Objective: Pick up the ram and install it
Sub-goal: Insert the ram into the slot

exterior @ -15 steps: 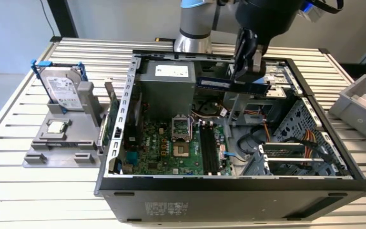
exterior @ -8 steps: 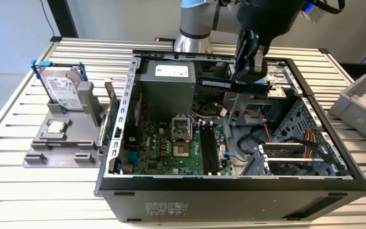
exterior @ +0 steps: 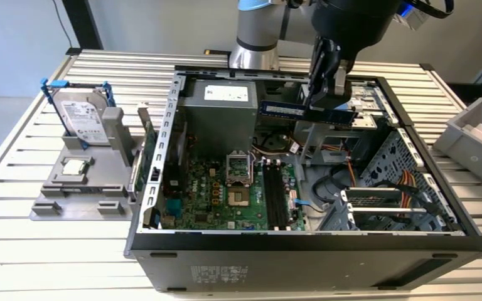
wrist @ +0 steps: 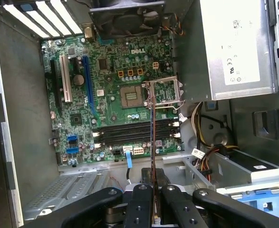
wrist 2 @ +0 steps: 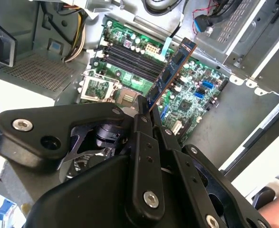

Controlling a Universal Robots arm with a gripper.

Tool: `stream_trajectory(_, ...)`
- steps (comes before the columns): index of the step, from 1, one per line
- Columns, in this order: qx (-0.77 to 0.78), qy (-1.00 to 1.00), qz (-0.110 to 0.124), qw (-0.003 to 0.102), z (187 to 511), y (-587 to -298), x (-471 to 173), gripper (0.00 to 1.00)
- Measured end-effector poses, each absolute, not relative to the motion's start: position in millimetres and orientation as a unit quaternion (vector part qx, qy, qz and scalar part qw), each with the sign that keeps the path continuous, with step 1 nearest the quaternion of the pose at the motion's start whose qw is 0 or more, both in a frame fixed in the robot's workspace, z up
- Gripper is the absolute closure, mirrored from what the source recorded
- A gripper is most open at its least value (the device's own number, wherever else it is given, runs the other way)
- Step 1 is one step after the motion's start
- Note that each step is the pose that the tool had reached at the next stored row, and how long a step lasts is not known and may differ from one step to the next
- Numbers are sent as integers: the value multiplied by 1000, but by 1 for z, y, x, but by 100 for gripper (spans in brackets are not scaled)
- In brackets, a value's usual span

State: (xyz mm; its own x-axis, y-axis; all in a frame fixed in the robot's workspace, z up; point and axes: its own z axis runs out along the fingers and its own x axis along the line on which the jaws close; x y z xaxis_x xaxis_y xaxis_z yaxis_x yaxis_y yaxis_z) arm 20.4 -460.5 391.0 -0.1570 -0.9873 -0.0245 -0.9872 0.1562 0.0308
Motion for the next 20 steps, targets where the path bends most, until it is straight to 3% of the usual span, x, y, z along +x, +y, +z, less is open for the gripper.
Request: stream_trajectory(20, 589, -808, -20, -1, 391, -460, 20, 100)
